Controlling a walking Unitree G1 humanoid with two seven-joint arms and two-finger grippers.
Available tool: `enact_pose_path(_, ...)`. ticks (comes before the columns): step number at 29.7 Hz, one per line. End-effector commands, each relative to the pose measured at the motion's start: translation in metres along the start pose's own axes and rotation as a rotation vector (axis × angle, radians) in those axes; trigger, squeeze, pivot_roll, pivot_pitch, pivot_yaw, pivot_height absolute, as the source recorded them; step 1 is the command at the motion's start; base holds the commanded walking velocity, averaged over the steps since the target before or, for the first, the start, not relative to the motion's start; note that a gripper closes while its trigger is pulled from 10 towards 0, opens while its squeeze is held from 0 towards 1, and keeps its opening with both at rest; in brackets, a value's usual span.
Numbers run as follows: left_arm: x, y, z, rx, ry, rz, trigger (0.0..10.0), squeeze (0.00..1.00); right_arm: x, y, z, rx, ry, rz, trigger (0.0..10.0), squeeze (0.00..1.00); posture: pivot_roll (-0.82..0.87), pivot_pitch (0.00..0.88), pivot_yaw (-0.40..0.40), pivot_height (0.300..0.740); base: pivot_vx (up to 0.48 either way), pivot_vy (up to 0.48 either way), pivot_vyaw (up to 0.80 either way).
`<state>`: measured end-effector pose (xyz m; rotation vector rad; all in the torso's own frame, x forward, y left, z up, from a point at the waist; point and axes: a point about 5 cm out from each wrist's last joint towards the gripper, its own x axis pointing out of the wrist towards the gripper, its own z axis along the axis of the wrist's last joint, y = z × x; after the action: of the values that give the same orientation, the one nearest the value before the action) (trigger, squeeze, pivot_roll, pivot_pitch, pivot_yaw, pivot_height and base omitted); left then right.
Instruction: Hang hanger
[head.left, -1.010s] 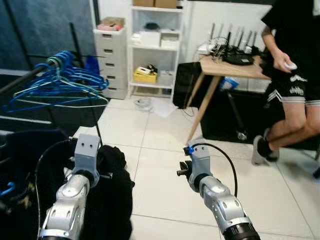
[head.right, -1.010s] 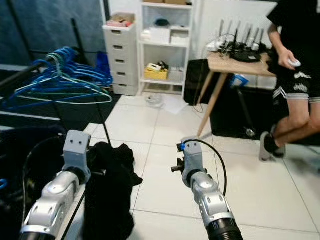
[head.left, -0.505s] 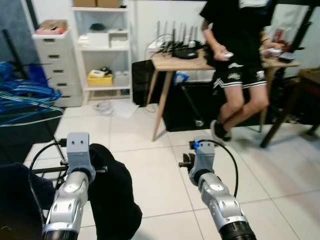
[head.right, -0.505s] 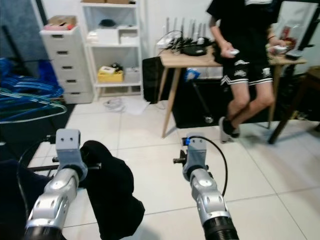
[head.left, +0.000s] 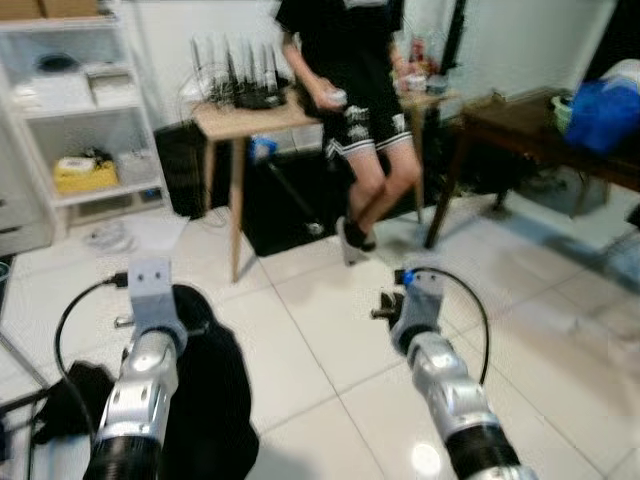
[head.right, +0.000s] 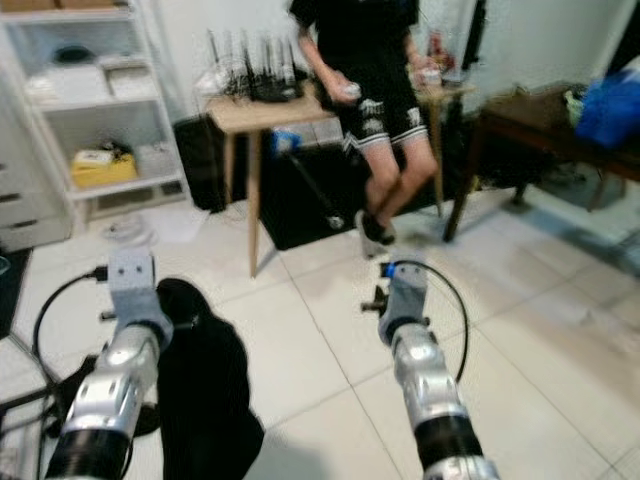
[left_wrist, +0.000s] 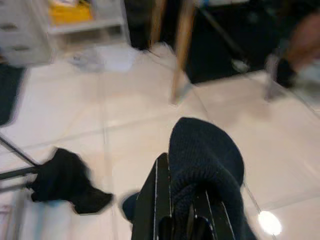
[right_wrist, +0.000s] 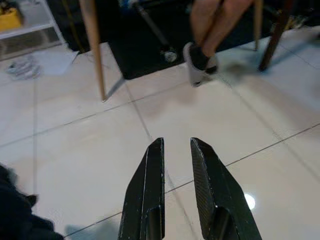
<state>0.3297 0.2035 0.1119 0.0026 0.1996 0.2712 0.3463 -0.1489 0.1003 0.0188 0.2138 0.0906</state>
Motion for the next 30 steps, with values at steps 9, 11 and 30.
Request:
enact_pose_path(9, 0.010, -0.001, 0.016, 0.039, -0.069, -0.015, 10.0, 0.00, 0.004, -0.013, 0.011, -0.063, -0.042, 0.012, 10.0, 0.00, 0.01, 0.078, -0.009, 0.740, 0.000, 0.000, -0.80)
enact_pose_path(11, 0.012, 0.000, 0.019, 0.021, -0.065, -0.003, 10.0, 0.00, 0.005, -0.017, 0.014, -0.057, -0.049, -0.002, 10.0, 0.00, 0.01, 0.103, -0.008, 0.740, 0.000, 0.000, -0.80)
enact_pose_path(30, 0.011, 0.002, 0.033, -0.009, -0.134, 0.001, 10.0, 0.00, 0.014, -0.006, 0.035, 0.043, -0.135, 0.002, 10.0, 0.00, 0.02, 0.163, -0.013, 0.740, 0.000, 0.000, -0.80)
